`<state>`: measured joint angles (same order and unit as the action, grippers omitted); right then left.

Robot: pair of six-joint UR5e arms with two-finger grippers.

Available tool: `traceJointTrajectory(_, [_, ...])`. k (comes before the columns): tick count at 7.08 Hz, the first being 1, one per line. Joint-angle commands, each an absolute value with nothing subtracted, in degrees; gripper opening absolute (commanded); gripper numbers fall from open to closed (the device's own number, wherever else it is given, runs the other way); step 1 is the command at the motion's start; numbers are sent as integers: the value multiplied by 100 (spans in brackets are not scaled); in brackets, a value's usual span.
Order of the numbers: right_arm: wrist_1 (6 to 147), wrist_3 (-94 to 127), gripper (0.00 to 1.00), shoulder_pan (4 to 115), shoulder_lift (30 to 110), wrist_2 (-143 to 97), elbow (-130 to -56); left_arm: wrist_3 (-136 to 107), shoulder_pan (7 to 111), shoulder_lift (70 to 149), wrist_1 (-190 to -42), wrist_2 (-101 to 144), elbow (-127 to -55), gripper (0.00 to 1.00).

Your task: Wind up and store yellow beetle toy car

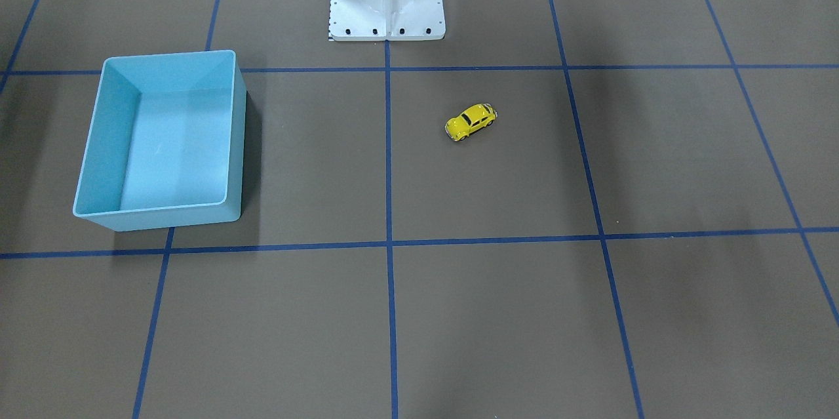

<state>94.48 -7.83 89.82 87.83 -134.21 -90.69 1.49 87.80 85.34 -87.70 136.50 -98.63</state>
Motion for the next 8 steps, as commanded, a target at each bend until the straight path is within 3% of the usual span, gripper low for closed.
traceJointTrajectory(1, [9440,-782,100,8982,8789,-13421,-9062,149,8763,8552,-8771,13641,-9861,100])
traceJointTrajectory(8, [9439,-809,100,8991,8780,-13403,-9062,97,8405,8754,-9192,13938,-9879,100])
